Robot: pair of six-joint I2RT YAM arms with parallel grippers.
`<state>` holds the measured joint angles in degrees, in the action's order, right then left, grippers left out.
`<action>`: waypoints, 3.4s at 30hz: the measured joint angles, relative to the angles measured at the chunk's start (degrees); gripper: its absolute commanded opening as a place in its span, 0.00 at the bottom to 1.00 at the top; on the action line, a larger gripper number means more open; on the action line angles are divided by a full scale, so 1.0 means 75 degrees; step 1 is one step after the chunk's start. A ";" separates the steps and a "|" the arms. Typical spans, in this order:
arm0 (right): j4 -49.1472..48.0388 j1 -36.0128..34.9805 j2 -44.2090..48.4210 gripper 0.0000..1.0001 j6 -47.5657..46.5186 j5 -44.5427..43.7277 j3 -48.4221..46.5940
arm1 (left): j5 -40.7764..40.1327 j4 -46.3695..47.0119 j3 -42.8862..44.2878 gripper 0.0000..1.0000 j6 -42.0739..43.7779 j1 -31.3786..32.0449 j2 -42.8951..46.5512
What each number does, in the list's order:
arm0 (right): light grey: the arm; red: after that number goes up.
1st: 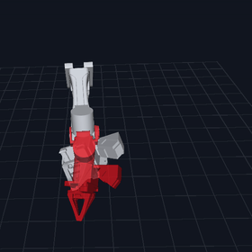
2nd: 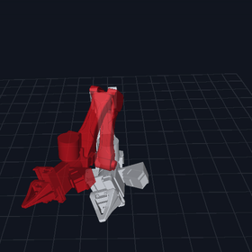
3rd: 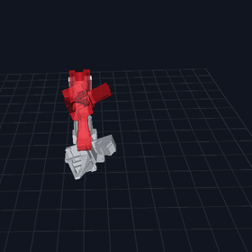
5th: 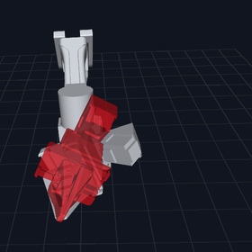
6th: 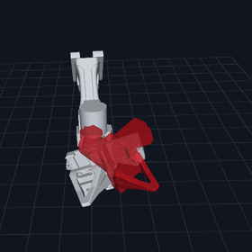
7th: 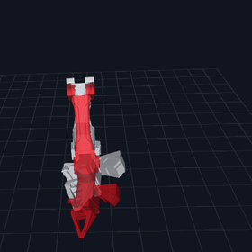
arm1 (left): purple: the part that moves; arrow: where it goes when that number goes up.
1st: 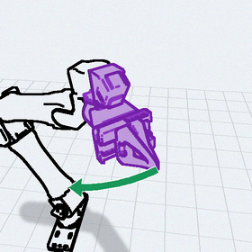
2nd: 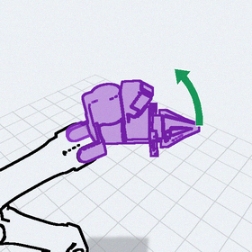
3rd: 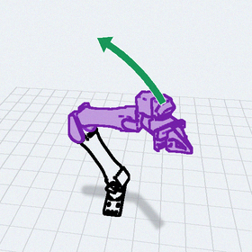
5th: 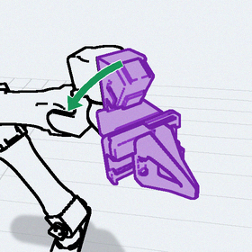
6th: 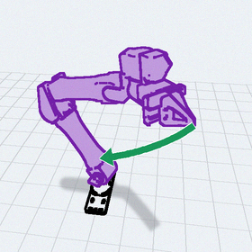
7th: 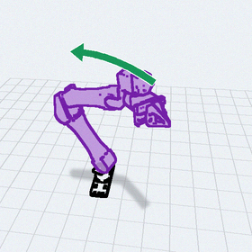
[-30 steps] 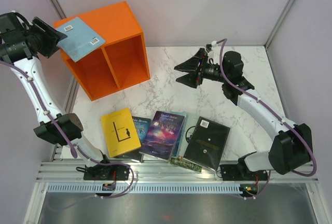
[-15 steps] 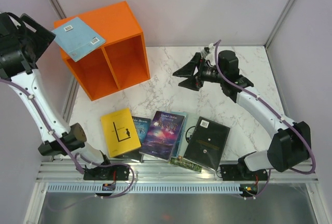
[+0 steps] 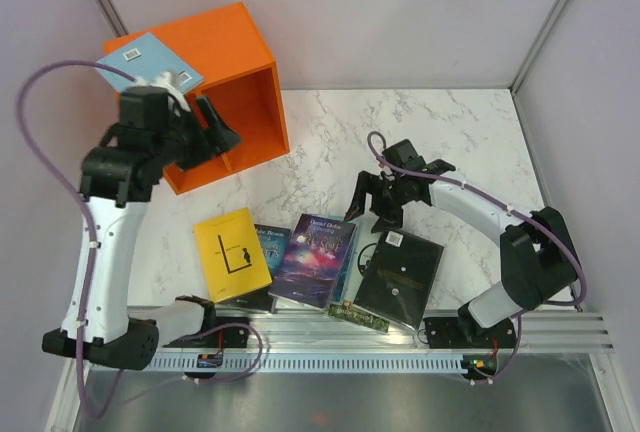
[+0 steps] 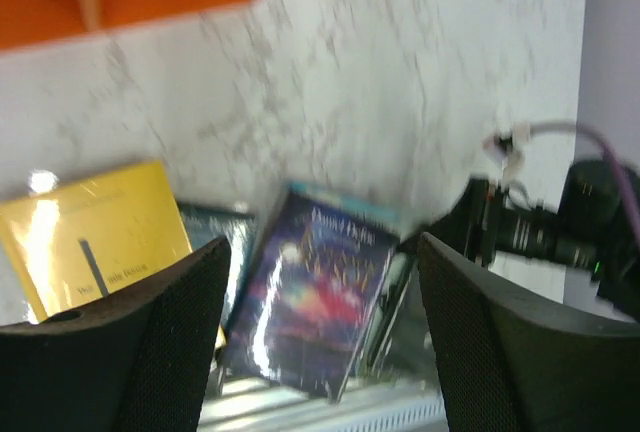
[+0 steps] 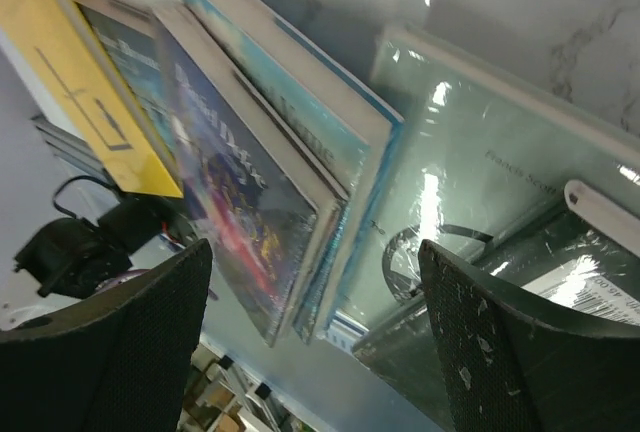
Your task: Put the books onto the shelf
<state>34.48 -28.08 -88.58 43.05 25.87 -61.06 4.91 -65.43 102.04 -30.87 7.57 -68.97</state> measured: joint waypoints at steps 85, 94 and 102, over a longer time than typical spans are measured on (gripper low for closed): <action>0.0402 -0.1105 0.1816 0.66 0.0350 -0.0530 0.1291 | 0.3171 0.8970 -0.9416 0.31 -0.1696 0.2314 -0.0650; 0.0487 -0.0265 0.1454 0.66 -0.0047 -0.0490 0.1078 | 0.3139 0.8906 -0.9101 0.63 -0.1486 0.2264 -0.1722; 0.0242 -0.0227 0.0347 0.66 -0.0125 -0.0434 0.0195 | 0.2323 0.8332 -0.8644 0.64 -0.1282 0.2171 -0.1988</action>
<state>36.29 -29.78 -85.97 42.11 22.61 -59.59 22.33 -2.94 37.21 -40.49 23.86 -83.88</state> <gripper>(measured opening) 0.665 0.636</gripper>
